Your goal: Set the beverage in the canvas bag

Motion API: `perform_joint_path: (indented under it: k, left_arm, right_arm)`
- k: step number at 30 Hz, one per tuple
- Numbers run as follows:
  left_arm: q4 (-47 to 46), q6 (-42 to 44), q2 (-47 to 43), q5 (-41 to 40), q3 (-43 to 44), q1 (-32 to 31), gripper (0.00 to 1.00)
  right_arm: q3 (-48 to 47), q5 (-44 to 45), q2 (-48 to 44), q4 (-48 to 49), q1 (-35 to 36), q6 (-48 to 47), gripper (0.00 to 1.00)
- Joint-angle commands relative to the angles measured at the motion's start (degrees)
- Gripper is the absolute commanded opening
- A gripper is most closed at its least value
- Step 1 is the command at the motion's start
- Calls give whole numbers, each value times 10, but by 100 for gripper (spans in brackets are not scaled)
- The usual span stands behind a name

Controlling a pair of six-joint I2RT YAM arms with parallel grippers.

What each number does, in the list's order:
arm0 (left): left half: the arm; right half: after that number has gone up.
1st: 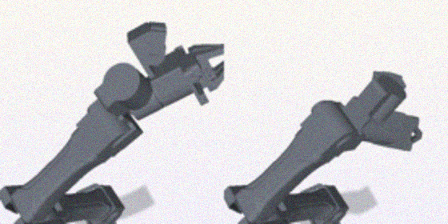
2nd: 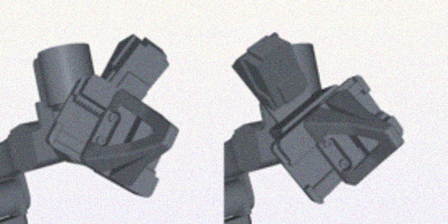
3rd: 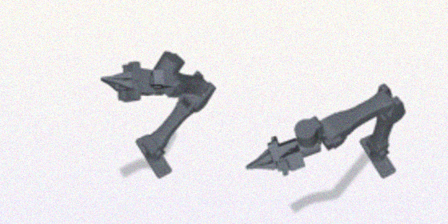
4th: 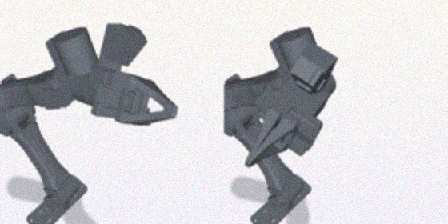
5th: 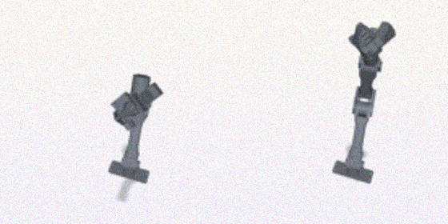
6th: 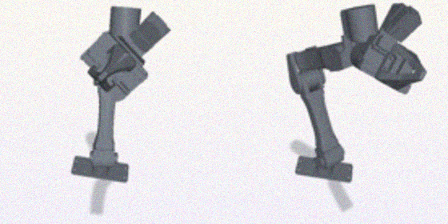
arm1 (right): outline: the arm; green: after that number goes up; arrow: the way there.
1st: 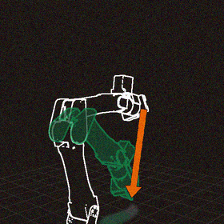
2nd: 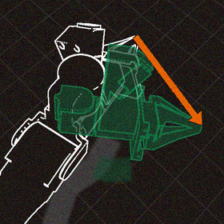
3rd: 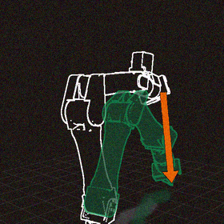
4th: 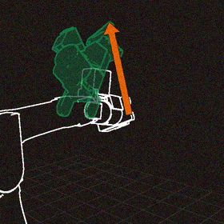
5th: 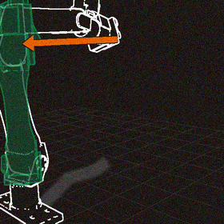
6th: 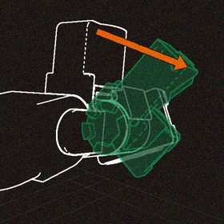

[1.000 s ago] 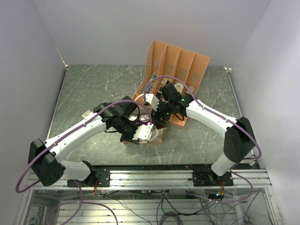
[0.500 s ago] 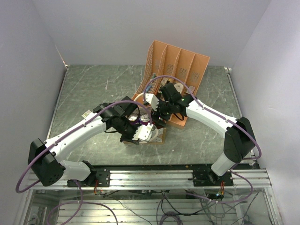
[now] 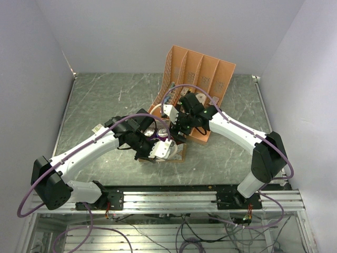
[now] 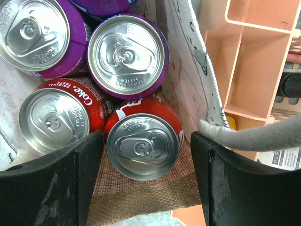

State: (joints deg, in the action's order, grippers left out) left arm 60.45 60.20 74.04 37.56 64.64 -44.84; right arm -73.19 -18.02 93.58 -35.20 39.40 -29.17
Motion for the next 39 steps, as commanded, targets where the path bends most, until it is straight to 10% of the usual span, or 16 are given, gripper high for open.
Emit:
perform_joint_path:
  k: [1, 39]
  left_arm:
    - [1, 7, 0, 1, 4, 0, 7]
    - [20, 18, -7, 16, 13, 13, 7]
  right_arm:
    - [-21, 1, -14, -13, -1, 2, 75]
    - [-22, 63, -49, 23, -2, -13, 57]
